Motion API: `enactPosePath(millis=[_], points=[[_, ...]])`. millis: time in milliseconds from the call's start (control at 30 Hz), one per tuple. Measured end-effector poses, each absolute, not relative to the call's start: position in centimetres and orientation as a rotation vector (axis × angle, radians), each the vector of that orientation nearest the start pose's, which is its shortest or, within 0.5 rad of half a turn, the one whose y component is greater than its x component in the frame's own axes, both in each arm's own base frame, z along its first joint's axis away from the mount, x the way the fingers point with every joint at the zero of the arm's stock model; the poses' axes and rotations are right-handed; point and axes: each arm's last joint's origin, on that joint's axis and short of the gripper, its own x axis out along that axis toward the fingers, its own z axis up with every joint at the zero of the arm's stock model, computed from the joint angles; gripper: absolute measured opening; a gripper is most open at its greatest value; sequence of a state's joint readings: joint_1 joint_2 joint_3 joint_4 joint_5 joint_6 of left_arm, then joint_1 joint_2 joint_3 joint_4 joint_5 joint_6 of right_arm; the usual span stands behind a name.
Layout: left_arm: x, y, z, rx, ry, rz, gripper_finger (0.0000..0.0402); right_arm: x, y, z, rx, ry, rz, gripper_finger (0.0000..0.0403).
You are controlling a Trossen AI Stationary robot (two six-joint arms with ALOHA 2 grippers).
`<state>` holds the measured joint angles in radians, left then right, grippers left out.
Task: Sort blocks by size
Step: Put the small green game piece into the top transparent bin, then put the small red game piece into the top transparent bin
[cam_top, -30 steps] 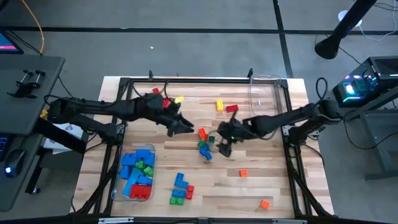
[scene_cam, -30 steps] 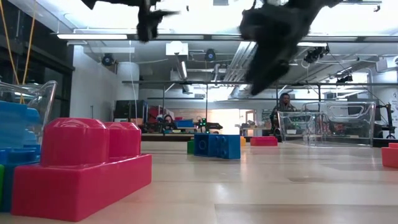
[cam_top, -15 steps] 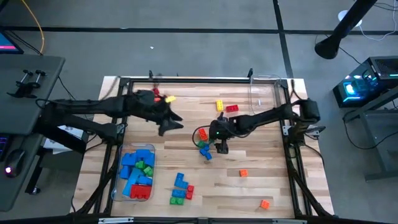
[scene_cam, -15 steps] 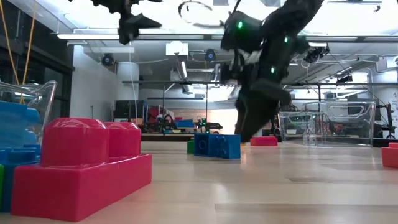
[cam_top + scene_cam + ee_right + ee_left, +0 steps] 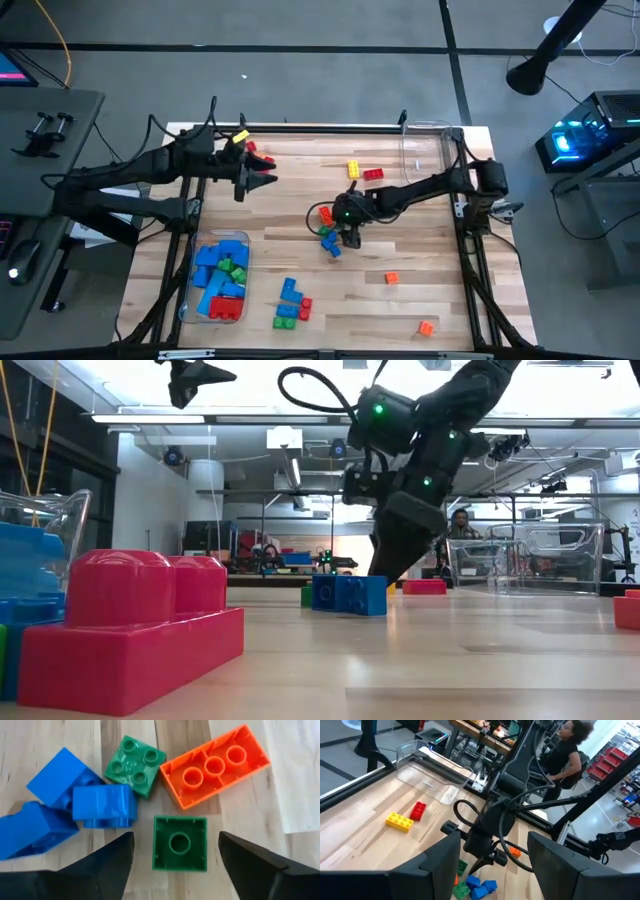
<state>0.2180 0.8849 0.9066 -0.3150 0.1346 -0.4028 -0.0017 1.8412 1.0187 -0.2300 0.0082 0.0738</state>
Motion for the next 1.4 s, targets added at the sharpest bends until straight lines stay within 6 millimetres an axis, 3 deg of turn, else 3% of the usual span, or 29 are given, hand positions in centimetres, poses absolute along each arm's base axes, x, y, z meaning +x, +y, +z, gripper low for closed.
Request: enactPosePath(millis=[167, 300, 367, 500, 633, 800, 933, 1033, 1233, 1400], points=[[18.7, 3.7, 34.5, -0.446, 0.264, 0.137, 0.0216, 35.2, 0.0, 12.7, 0.066, 1.063, -0.052, 0.0232], [18.8, 3.8, 34.7, -0.436, 0.247, 0.134, 0.0216, 35.0, -0.1, 12.6, 0.110, 1.083, -0.098, 0.0166], [18.8, 3.8, 34.7, -0.432, 0.243, 0.139, 0.0216, 34.8, -0.3, 13.1, 0.125, 1.090, -0.121, 0.0132], [18.8, 3.9, 34.9, -0.419, 0.223, 0.155, 0.0216, 34.3, -1.5, 16.5, 0.099, 1.058, -0.199, 0.0133], [18.8, 4.3, 35.2, -0.415, 0.181, 0.168, 0.0216, 31.0, -3.9, 20.6, 0.041, 1.064, -0.368, 0.0133], [18.7, 4.7, 35.4, -0.416, 0.160, 0.186, 0.0216, 23.6, -7.3, 24.9, 0.098, 1.041, -0.770, 0.0133], [18.8, 4.9, 35.3, -0.427, 0.161, 0.194, 0.0216, 17.2, -9.4, 25.4, 0.371, 0.956, -1.107, 0.0138], [18.9, 4.9, 35.3, -0.429, 0.163, 0.195, 0.0216, 13.9, -10.4, 24.1, 0.604, 0.878, -1.292, 0.0147], [19.3, 5.0, 35.0, -0.454, 0.177, 0.198, 0.0216, 12.2, -11.8, 22.2, 0.811, 0.847, -1.281, 0.0193], [19.5, 5.0, 34.8, -0.458, 0.186, 0.193, 0.0216, 12.4, -12.7, 24.2, 0.770, 0.795, -1.247, 0.0245]])
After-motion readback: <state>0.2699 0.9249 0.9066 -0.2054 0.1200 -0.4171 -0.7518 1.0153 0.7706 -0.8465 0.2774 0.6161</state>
